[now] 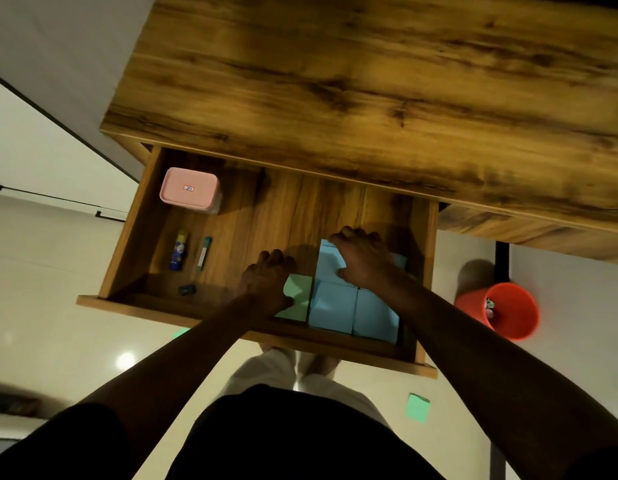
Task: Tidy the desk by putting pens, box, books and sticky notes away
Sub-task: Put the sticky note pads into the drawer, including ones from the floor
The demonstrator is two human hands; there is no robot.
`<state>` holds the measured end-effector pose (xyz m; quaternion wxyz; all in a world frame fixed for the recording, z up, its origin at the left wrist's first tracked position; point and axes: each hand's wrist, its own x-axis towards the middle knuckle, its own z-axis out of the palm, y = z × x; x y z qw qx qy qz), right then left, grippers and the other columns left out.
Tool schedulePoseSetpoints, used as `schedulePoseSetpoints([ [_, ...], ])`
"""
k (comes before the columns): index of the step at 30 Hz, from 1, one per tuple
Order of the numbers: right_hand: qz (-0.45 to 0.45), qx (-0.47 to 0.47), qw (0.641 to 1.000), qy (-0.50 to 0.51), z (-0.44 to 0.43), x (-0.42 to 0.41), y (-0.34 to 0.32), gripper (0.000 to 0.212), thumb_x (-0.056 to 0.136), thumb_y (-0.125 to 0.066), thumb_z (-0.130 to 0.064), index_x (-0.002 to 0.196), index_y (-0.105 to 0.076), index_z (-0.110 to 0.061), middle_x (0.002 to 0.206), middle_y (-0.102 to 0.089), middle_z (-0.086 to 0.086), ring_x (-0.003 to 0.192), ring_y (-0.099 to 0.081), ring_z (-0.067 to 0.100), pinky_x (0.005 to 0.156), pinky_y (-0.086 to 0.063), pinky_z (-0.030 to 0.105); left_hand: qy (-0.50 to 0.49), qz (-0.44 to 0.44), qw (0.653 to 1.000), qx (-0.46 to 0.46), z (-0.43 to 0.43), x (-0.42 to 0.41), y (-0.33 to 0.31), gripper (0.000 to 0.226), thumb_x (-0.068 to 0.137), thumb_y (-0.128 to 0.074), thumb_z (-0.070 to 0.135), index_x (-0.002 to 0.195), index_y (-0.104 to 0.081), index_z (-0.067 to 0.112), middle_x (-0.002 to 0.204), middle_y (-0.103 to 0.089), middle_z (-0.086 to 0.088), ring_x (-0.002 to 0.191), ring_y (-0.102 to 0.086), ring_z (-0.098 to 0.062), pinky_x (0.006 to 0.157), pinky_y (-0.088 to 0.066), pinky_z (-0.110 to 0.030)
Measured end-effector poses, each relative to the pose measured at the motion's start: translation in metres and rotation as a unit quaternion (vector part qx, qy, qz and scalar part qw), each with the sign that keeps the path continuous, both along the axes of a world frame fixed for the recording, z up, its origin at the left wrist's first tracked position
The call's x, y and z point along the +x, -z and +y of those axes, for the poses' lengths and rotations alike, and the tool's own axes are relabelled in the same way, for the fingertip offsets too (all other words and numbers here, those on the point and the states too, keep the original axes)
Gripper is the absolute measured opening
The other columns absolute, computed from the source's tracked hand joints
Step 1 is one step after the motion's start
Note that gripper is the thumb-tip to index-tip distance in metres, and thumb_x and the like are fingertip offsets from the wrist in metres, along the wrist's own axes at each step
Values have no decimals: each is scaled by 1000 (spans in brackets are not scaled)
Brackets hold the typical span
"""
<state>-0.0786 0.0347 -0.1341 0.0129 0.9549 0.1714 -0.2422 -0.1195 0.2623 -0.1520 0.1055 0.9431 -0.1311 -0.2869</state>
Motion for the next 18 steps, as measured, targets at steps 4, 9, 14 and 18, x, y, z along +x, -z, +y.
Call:
schedulePoseSetpoints([
  [4,1,4,1000,4,-2,-2,1,76,80,-79,-35,146,-43,-24,143,-49,5,128,-52,30,102,-45,50,8,-1,1000,-3,-2,-2,1,81,74,-82,47,142,-42,29,143,-40,0,127,-39,-25,96,-49,-44],
  [9,-3,10,1000,8,0,-5,0,77,81,-79,-34,147,-42,-25,143,-49,5,128,-51,30,102,-45,50,11,-9,1000,-3,-5,-6,-2,80,74,-82,47,142,-43,28,143,-41,-1,127,-40,-26,96,-48,-44],
  [14,-12,41,999,28,0,-9,-8,73,83,-75,-34,147,-42,-25,143,-50,5,128,-52,30,101,-46,50,-1,-30,1000,1,-6,-7,-7,77,72,-82,49,138,-47,29,136,-47,1,123,-44,-24,96,-47,-42],
  [18,-30,99,992,68,-3,-16,-26,61,92,-66,-38,147,-44,-26,145,-50,2,130,-51,27,100,-47,46,-32,-64,997,-30,-5,-7,-22,65,79,-76,51,135,-52,28,129,-52,0,120,-48,-24,92,-50,-41],
])
